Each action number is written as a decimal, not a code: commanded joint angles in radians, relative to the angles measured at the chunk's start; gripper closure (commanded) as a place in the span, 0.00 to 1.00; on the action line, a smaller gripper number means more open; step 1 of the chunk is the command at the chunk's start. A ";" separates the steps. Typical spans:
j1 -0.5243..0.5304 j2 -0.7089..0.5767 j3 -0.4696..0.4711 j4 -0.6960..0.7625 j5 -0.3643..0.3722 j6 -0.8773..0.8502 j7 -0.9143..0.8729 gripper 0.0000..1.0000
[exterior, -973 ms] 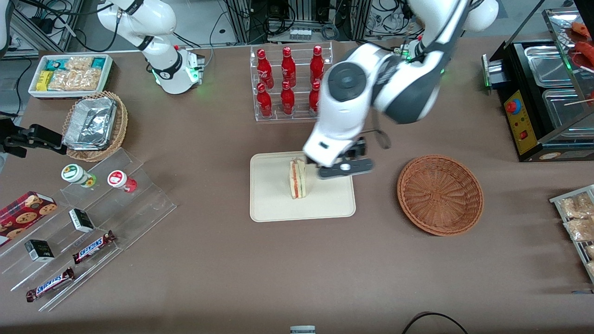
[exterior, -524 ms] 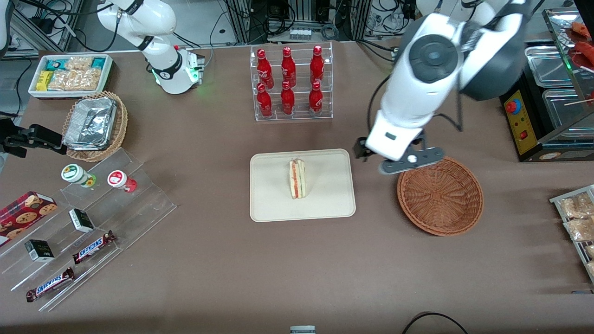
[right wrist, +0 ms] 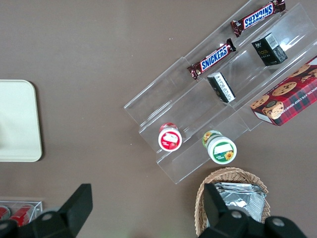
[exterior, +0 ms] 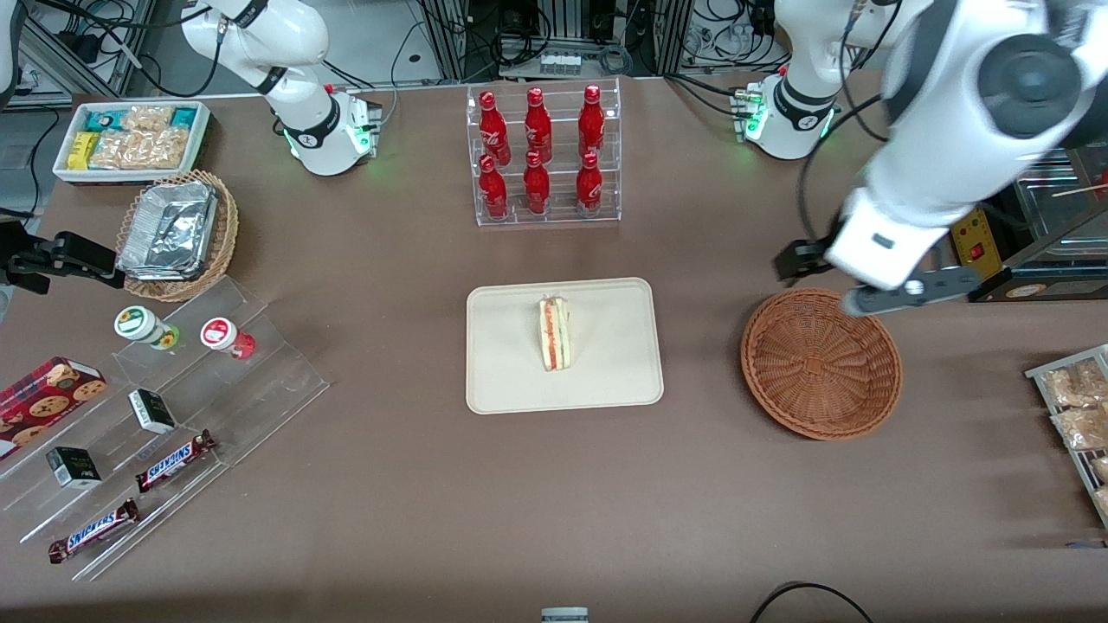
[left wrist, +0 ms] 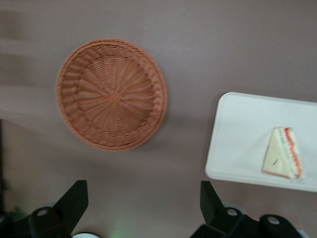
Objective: Place sandwich from basket to tray
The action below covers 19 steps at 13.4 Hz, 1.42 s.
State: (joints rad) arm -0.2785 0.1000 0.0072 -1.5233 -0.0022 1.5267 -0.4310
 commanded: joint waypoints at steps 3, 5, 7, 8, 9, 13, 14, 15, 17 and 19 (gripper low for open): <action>0.154 -0.089 -0.013 -0.034 -0.012 -0.068 0.199 0.00; 0.160 -0.112 -0.012 -0.035 0.005 -0.074 0.227 0.00; 0.179 -0.115 -0.015 -0.034 0.037 -0.091 0.287 0.00; 0.179 -0.111 -0.016 -0.032 0.036 -0.094 0.281 0.00; 0.183 -0.105 -0.016 -0.031 0.030 -0.092 0.278 0.00; 0.203 -0.047 -0.016 0.018 0.022 -0.076 0.284 0.00; 0.211 -0.033 -0.016 0.035 0.022 -0.077 0.290 0.00; 0.211 -0.026 -0.016 0.055 0.021 -0.082 0.301 0.00; 0.220 -0.032 -0.015 0.069 0.024 -0.098 0.353 0.00; 0.225 -0.045 -0.013 0.069 0.028 -0.150 0.379 0.00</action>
State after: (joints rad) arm -0.0743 0.0567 0.0062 -1.4839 0.0178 1.4300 -0.0872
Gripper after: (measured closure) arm 0.000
